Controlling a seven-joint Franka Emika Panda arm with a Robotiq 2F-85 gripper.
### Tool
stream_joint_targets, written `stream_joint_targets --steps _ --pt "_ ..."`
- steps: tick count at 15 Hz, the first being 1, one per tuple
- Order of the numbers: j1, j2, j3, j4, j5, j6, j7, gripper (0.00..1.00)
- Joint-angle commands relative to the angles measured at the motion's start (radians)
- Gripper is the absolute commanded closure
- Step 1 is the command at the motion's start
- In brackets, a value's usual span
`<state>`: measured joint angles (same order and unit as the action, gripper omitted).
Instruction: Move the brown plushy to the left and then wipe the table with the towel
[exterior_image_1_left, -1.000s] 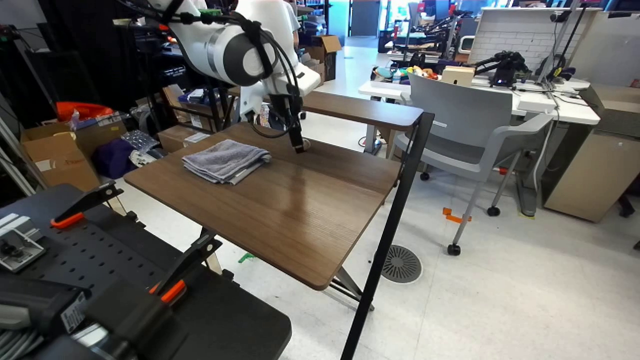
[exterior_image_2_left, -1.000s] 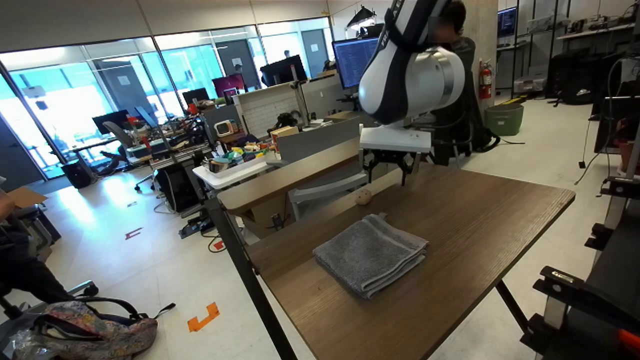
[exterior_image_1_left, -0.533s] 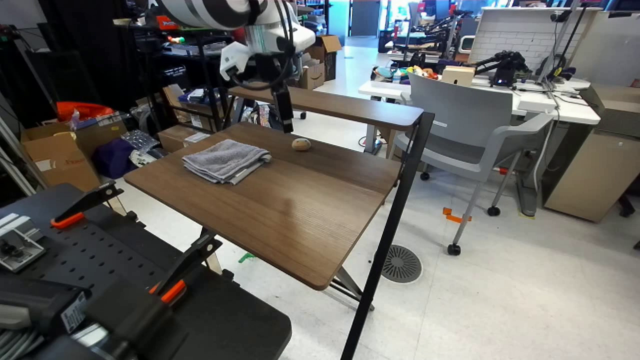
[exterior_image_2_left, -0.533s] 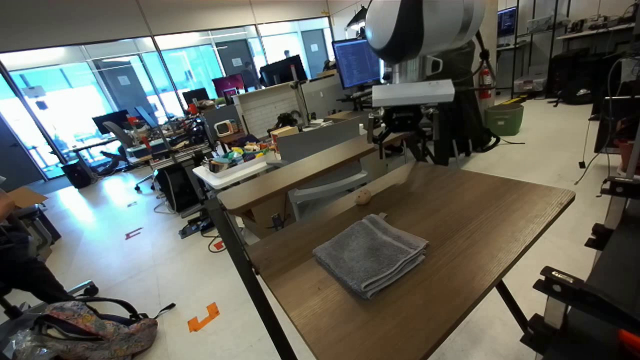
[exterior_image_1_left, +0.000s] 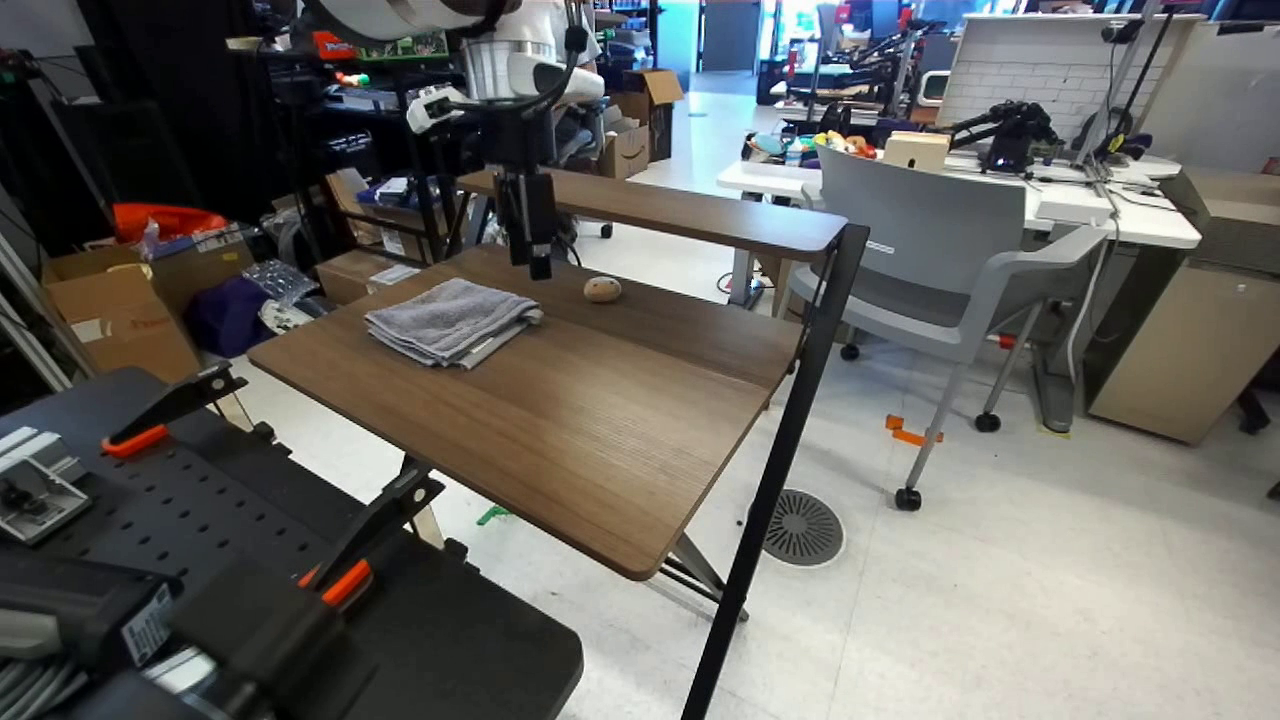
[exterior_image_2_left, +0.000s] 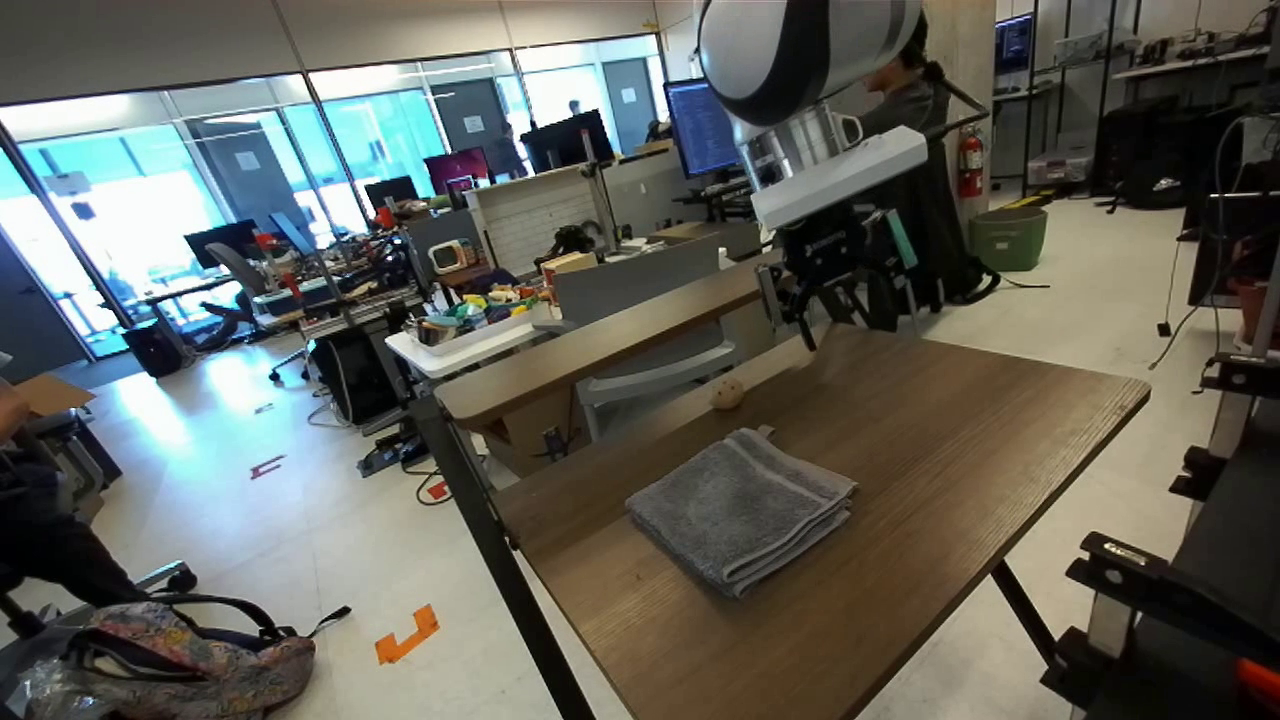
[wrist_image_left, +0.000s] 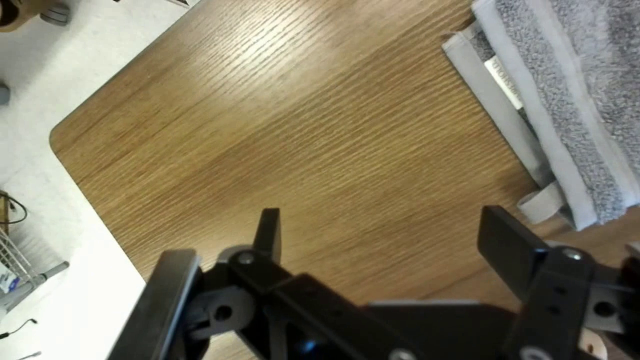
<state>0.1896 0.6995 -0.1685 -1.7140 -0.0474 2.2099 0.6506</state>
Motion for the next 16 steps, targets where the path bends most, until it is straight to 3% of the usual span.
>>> stream_joint_targets --steps 1,4,8,14,16 --pt "-0.01 0.012 0.013 0.012 -0.012 -0.005 0.006 0.0" --pt "-0.01 0.024 0.012 0.024 -0.013 -0.008 0.006 0.0" --pt "-0.03 0.057 0.061 -0.026 0.027 0.103 -0.036 0.0" --pt "-0.021 0.11 0.187 -0.189 0.114 0.511 -0.182 0.0" --pt "-0.018 0.084 0.237 -0.24 0.15 0.597 -0.236 0.0"
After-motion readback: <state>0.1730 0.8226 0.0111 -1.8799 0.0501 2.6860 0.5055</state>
